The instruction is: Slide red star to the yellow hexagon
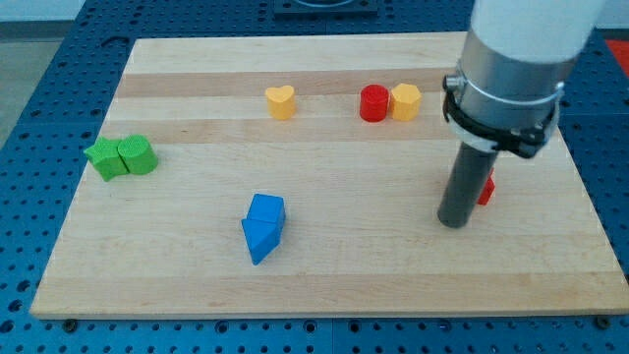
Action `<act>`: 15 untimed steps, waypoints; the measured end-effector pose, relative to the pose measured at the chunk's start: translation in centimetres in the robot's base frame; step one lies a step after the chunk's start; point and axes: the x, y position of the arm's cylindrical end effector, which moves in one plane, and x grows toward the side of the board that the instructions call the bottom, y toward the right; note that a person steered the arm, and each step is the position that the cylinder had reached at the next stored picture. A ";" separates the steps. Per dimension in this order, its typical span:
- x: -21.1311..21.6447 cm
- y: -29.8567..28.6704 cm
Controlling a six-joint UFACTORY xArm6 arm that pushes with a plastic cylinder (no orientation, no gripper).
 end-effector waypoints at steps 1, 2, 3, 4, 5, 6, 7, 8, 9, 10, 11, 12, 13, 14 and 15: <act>0.7 1.6; -2.4 1.8; -7.0 1.8; -9.7 1.8; -7.8 1.8; -7.0 3.3; -8.1 4.2; -10.6 3.4; -12.4 0.5; -12.6 0.0; -10.3 0.4; -9.8 1.6; -12.7 2.1; -15.4 2.1; -15.3 2.1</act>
